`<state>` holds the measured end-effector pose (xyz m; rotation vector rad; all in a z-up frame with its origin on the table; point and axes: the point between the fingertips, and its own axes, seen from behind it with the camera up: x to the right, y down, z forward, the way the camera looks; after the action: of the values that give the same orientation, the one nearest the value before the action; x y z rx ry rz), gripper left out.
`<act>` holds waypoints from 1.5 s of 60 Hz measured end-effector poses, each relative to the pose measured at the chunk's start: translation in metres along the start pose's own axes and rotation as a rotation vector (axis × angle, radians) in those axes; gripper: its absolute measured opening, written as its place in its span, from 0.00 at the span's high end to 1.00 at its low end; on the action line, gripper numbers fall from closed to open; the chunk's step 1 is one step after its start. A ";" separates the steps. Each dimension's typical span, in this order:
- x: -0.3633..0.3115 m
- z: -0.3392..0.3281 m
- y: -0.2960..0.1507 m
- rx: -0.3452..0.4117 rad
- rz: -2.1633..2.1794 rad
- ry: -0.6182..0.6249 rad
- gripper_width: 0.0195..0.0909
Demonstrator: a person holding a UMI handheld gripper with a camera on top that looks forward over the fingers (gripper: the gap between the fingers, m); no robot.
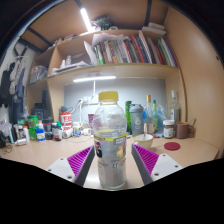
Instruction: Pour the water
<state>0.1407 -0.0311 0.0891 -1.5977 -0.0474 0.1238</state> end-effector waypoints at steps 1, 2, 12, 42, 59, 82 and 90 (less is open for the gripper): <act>0.002 0.011 0.005 0.014 -0.004 0.006 0.12; 0.002 0.015 0.007 0.009 -0.006 0.005 0.13; -0.004 0.060 0.029 -0.040 -0.016 -0.003 0.12; 0.009 0.043 0.035 -0.163 0.037 0.004 0.64; -0.053 0.069 -0.089 0.012 0.429 -0.213 0.65; -0.048 0.156 -0.110 -0.115 1.519 -0.455 0.65; -0.040 0.166 -0.115 -0.139 1.796 -0.491 0.65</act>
<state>0.0887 0.1328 0.2021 -1.2392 1.0246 1.8911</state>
